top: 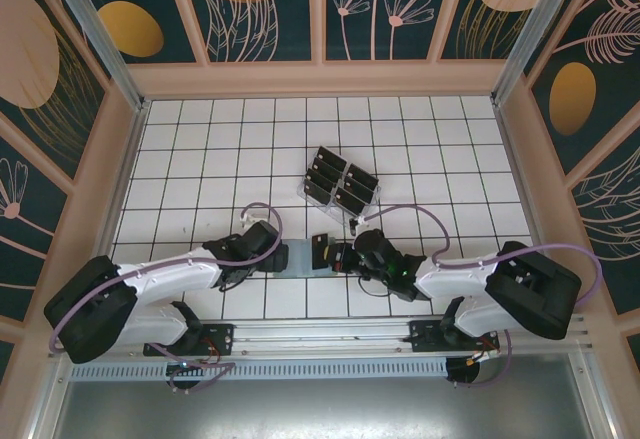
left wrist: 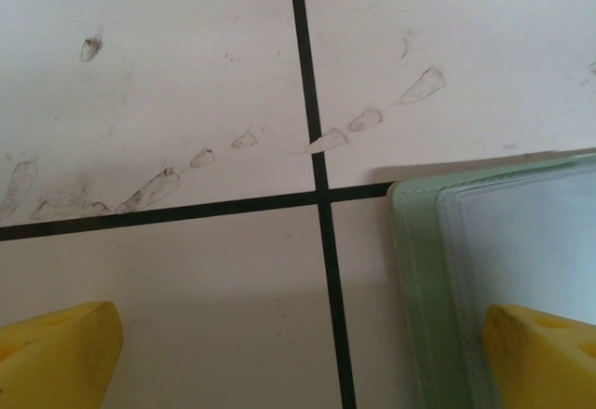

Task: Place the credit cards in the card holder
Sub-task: Insert the credit card into the card slot.

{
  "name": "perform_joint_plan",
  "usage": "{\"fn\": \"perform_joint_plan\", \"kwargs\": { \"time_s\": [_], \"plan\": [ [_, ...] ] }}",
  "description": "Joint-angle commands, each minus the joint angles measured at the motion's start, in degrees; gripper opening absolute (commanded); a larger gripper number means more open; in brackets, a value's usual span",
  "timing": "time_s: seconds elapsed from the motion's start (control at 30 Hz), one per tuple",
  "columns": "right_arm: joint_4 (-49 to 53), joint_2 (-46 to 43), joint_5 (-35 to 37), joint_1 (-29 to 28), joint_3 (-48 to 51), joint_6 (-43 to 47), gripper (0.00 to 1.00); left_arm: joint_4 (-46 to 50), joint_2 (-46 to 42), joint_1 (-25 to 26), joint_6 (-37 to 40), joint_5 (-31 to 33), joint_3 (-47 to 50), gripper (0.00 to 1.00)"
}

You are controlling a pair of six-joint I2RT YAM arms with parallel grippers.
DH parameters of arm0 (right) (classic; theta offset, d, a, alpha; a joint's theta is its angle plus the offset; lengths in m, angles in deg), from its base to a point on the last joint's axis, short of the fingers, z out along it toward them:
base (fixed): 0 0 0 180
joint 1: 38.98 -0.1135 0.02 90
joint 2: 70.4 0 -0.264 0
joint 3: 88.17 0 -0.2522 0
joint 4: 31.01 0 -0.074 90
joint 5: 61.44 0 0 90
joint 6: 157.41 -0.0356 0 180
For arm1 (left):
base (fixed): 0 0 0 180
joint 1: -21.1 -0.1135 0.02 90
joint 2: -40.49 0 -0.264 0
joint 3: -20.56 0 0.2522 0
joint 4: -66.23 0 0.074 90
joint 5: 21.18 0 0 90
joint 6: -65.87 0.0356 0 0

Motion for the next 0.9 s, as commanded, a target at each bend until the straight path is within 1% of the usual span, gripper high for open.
{"fn": "perform_joint_plan", "kwargs": {
  "time_s": [0.0,0.17,0.57,0.73,0.87],
  "plan": [
    [-3.0,0.6,2.6,-0.1,1.5,-1.3,0.00,-0.1,0.8,0.5,-1.5,2.5,0.8,0.98],
    [-4.0,0.6,2.7,0.0,2.6,-1.8,0.00,1.6,-0.1,0.5,-3.0,4.4,1.0,0.98],
    [-6.6,-1.2,1.1,0.1,1.9,-0.9,0.00,0.6,1.3,0.5,-3.9,3.4,1.6,0.99],
    [-9.1,-1.2,1.1,0.0,2.0,-1.2,0.00,0.5,0.2,0.5,-5.3,3.3,2.7,0.98],
    [-13.3,0.5,1.3,-0.2,2.6,-1.5,0.00,0.4,-0.8,0.5,-6.1,3.3,3.5,0.98]
  ]
}}
